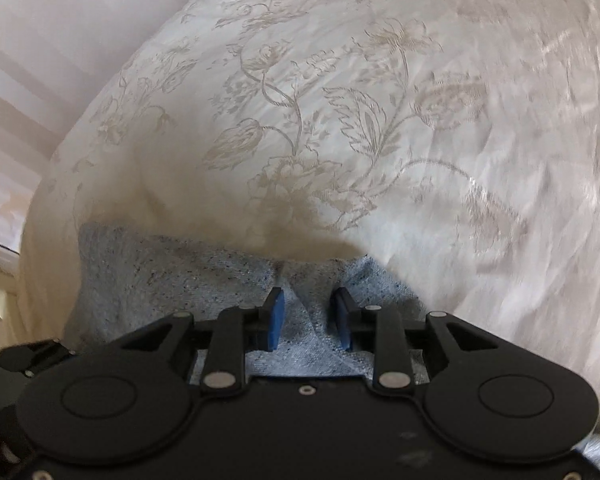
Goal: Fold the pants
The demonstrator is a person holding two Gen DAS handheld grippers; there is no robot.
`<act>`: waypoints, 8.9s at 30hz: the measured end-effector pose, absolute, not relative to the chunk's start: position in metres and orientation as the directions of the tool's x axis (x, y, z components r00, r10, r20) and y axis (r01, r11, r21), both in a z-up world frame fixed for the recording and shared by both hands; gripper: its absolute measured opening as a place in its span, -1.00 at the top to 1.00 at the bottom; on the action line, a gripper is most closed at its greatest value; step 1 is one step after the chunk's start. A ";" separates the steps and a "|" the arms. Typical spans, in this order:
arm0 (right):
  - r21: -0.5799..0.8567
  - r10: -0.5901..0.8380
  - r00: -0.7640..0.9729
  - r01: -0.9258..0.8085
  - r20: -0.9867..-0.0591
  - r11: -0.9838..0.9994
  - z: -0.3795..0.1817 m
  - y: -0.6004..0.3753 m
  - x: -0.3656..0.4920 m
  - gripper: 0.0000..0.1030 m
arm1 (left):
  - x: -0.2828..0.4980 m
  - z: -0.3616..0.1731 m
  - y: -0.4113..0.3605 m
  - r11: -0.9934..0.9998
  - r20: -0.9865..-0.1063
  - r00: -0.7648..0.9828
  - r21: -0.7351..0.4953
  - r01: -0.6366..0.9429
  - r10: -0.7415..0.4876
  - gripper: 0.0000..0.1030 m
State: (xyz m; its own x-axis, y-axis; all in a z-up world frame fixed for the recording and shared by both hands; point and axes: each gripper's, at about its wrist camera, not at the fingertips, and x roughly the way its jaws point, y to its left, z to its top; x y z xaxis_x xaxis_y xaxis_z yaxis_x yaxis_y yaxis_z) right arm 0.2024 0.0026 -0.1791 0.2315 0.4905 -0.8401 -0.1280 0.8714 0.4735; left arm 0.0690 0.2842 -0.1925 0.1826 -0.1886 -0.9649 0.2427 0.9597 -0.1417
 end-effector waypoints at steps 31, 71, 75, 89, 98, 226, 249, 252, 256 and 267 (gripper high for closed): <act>0.332 0.289 0.473 0.008 -0.832 0.943 -0.123 -0.051 0.124 0.58 | 0.052 -0.133 0.246 0.911 -0.916 0.259 -0.202 0.360 -0.306 -0.57; 0.169 -0.136 0.449 0.576 -0.883 0.800 -0.135 -0.367 -0.129 0.50 | -0.014 -0.157 0.085 0.952 -0.972 0.201 -0.053 0.302 -0.118 -0.57; 0.166 -0.138 0.443 0.581 -0.886 0.797 -0.149 -0.408 -0.125 0.48 | -0.017 -0.149 0.046 0.946 -0.964 0.224 -0.066 0.316 -0.142 -0.57; 0.152 -0.129 0.465 0.520 -0.876 0.840 -0.169 -0.487 -0.117 0.20 | -0.026 -0.144 -0.059 0.895 -0.956 0.211 -0.092 0.436 -0.201 -0.57; 0.374 0.144 0.467 0.449 -0.873 0.811 -0.224 -0.537 -0.111 -0.04 | -0.022 -0.146 -0.094 0.877 -0.964 0.183 -0.085 0.473 -0.193 -0.57; 0.429 0.477 0.176 -0.255 -0.861 0.867 -0.159 -0.047 0.015 0.69 | -0.012 -0.152 0.277 0.991 -0.939 0.317 -0.119 0.067 -0.134 -0.69; 0.281 0.248 0.344 0.049 -0.906 0.959 -0.204 0.000 0.220 0.82 | -0.004 -0.174 0.361 0.941 -0.913 0.227 -0.326 0.090 -0.338 -0.90; 0.261 0.233 0.367 0.028 -0.901 0.965 -0.198 0.005 0.224 0.77 | -0.002 -0.151 0.380 0.931 -0.879 0.315 -0.359 0.061 -0.359 -0.91; 0.287 0.261 0.396 0.005 -0.880 0.958 -0.179 0.003 0.208 0.69 | 0.017 -0.135 0.402 0.930 -0.852 0.394 -0.366 0.019 -0.343 -0.91; 0.357 0.371 0.335 -0.105 -0.866 0.928 -0.145 0.018 0.083 0.66 | 0.062 -0.179 0.403 0.963 -0.908 0.326 -0.269 0.033 -0.264 -0.98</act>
State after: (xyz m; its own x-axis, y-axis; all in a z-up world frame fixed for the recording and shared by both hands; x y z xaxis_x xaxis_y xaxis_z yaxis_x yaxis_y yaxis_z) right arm 0.0826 0.0184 -0.1454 0.3352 0.3708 -0.8661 -0.1046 0.9283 0.3569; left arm 0.0623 0.4034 -0.1792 0.3262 -0.2645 -0.9075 0.0331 0.9627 -0.2686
